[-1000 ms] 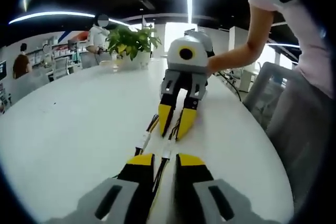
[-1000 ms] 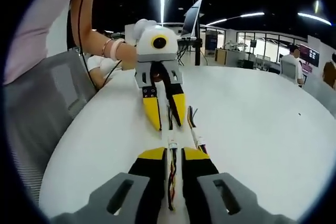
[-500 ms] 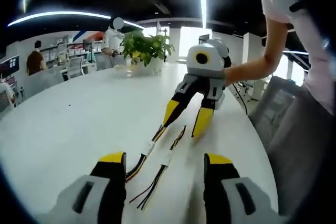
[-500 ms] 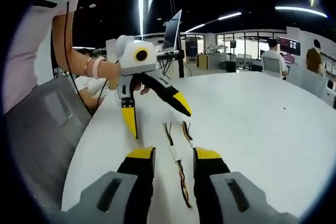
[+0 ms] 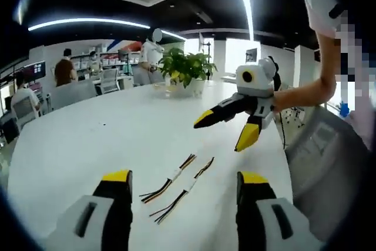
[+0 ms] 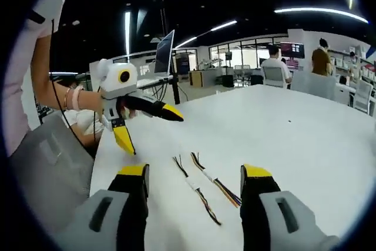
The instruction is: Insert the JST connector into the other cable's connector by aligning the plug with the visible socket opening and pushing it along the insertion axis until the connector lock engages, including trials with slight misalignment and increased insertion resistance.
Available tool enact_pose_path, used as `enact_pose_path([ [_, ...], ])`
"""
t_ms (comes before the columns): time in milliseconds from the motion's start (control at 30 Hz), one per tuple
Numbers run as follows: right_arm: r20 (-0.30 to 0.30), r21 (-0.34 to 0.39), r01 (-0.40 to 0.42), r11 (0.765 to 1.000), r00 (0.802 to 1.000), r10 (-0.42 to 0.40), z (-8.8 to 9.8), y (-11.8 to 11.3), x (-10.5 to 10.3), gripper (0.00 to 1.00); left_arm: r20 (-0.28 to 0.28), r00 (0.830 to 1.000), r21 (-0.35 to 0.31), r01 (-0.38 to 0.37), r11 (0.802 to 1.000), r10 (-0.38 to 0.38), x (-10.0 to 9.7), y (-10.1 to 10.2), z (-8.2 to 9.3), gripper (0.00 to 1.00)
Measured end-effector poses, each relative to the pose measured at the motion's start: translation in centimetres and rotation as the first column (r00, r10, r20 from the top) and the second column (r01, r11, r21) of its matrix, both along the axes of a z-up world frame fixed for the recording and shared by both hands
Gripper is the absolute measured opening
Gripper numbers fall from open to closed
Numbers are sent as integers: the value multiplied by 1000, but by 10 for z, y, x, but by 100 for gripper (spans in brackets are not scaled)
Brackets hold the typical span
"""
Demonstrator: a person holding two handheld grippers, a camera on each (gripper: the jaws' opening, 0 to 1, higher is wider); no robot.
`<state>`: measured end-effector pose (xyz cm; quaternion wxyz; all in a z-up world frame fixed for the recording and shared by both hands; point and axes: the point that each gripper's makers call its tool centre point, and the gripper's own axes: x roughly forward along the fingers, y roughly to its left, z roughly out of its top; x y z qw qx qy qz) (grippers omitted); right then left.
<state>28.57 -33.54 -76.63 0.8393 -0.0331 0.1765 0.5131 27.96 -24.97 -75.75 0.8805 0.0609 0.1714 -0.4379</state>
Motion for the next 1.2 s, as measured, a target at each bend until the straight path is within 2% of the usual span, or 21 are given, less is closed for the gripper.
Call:
enact_pose_path([
  [67, -13, -24, 24, 999, 1000, -24, -1, -4, -2, 70, -4, 1000, 3, -6, 1000, 6, -6, 3, 2, 73],
  [167, -17, -16, 59, 998, 998, -59, 5, -9, -4, 79, 4, 999, 7, -34, 999, 34, -11, 9, 5, 77],
  [267, -21, 1, 85, 996, 996, -85, 13, -13, -8, 82, 8, 997, -33, -74, 997, 74, -16, 15, 13, 80],
  [367, -19, -13, 91, 996, 996, -91, 17, -16, -11, 83, 9, 995, -45, -102, 994, 103, -21, 19, 21, 81],
  [467, -13, -16, 109, 994, 994, -109, 26, -18, -17, 87, 17, 992, -59, -121, 991, 123, -28, 20, 35, 86],
  [767, 18, -12, 141, 990, 990, -141, 48, -22, -35, 88, 33, 990, -50, -136, 989, 138, -51, 25, 49, 88],
  [900, -10, -11, 186, 983, 983, -186, 47, -29, -44, 88, 19, 987, -54, -158, 986, 159, -62, 27, 51, 88],
  [1033, -7, -6, 216, 976, 976, -216, 52, -35, -52, 88, 9, 984, -66, -174, 982, 175, -75, 31, 51, 88],
  [1200, -15, 6, 256, 967, 967, -256, 57, -42, -63, 87, -30, 971, -82, -239, 967, 238, -87, 45, 44, 88],
])
